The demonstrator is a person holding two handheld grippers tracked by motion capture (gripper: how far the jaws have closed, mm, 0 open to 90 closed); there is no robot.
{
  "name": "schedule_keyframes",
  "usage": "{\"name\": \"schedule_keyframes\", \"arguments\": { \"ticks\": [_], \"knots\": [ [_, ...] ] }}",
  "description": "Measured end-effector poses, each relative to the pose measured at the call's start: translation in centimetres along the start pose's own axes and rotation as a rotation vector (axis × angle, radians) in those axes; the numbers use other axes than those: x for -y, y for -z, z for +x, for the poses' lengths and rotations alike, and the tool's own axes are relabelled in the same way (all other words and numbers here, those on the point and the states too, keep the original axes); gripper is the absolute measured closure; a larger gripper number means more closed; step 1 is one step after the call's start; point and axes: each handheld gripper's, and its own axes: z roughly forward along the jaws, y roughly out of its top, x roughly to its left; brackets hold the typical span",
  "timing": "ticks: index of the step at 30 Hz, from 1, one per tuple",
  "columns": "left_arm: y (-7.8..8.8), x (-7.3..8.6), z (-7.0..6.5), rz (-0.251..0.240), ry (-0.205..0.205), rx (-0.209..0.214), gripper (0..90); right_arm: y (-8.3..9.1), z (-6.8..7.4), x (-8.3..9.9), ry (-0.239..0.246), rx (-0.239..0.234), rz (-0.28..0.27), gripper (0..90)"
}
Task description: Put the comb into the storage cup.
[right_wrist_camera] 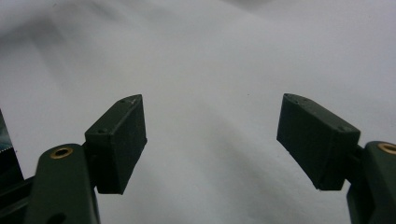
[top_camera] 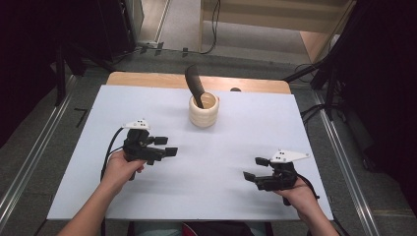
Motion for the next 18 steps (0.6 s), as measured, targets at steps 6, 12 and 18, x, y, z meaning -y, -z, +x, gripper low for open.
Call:
{"name": "schedule_keyframes", "arguments": {
  "ticks": [6,12,18],
  "knots": [
    [0.6,0.7,-0.1,0.002,-0.009,-0.007,29.4,0.0,-0.1,0.0,-0.001,0.003,-0.001,22.2],
    [1.3,1.5,-0.3,0.006,-0.010,-0.013,29.4,0.1,-0.1,0.0,-0.004,0.005,-0.003,22.2],
    [2.0,2.3,-0.8,0.001,-0.009,-0.025,29.4,0.0,-0.2,0.0,-0.004,0.005,0.000,22.2]
  ]
}}
